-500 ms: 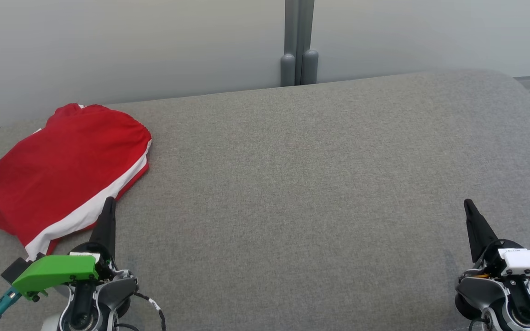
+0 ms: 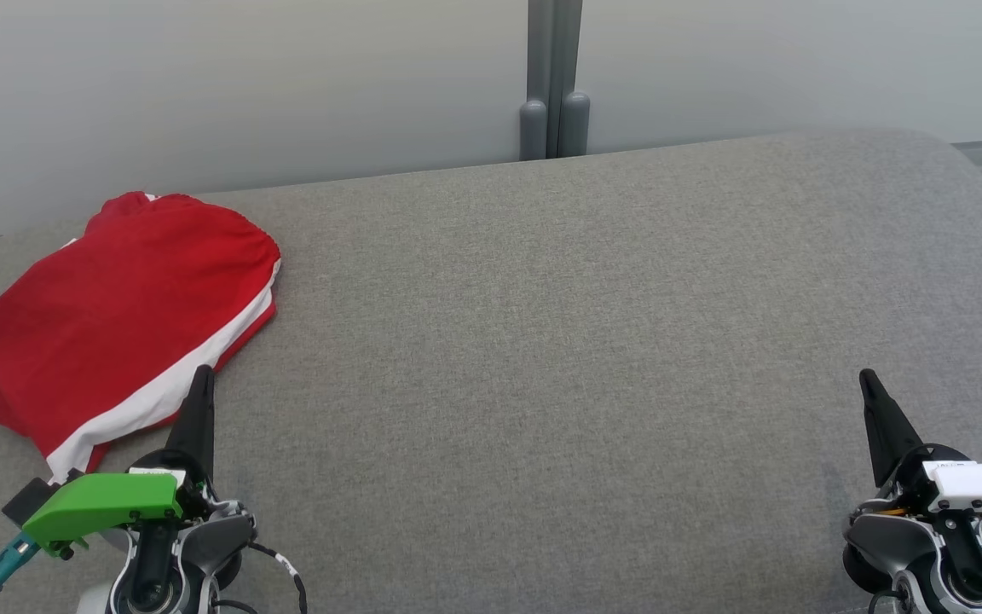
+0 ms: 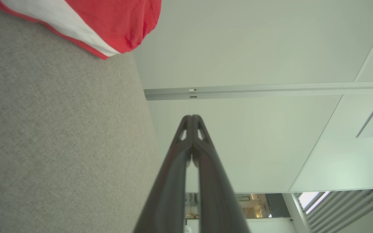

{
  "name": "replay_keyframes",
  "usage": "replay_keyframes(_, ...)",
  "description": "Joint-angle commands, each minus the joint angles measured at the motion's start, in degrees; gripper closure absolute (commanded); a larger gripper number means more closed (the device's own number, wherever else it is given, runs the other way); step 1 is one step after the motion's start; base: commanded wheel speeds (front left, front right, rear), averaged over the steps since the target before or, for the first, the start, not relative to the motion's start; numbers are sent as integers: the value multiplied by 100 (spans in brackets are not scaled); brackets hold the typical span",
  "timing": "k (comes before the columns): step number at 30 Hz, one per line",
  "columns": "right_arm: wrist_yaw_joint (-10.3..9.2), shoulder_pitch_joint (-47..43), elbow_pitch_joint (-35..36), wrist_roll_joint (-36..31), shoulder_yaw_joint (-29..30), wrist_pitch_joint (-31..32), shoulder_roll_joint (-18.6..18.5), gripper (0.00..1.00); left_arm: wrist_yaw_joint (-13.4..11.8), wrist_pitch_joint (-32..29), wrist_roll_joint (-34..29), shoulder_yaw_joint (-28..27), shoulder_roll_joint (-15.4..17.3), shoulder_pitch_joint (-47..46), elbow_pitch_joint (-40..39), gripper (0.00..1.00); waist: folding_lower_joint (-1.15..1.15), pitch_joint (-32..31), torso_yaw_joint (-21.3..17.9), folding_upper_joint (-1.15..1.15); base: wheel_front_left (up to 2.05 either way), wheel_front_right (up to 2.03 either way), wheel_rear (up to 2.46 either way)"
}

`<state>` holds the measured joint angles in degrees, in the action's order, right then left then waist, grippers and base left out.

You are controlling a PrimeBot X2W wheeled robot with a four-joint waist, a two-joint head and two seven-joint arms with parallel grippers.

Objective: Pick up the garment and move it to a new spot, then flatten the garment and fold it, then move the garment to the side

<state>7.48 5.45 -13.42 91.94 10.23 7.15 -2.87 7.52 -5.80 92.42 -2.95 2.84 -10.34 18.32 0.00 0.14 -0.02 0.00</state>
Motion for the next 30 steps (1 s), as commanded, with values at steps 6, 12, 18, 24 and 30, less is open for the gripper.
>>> replay_keyframes(6,11,61,-9,-6,1,0,-32,100,-13,15,-51,6,27,-94,-22,100,0,0,0,0,0,0,0)
replay_keyframes(12,11,61,-9,-6,1,0,-32,100,-13,15,-51,6,27,-94,-22,100,0,0,0,0,0,0,0)
replay_keyframes(18,11,61,-9,-6,1,0,-32,100,-13,15,-51,6,27,-94,-22,100,0,0,0,0,0,0,0)
replay_keyframes(24,11,61,-9,-6,1,0,-32,100,-13,15,-51,6,27,-94,-22,100,0,0,0,0,0,0,0)
replay_keyframes(30,11,61,-9,-6,1,0,-32,100,-13,15,-51,6,27,-94,-22,100,0,0,0,0,0,0,0)
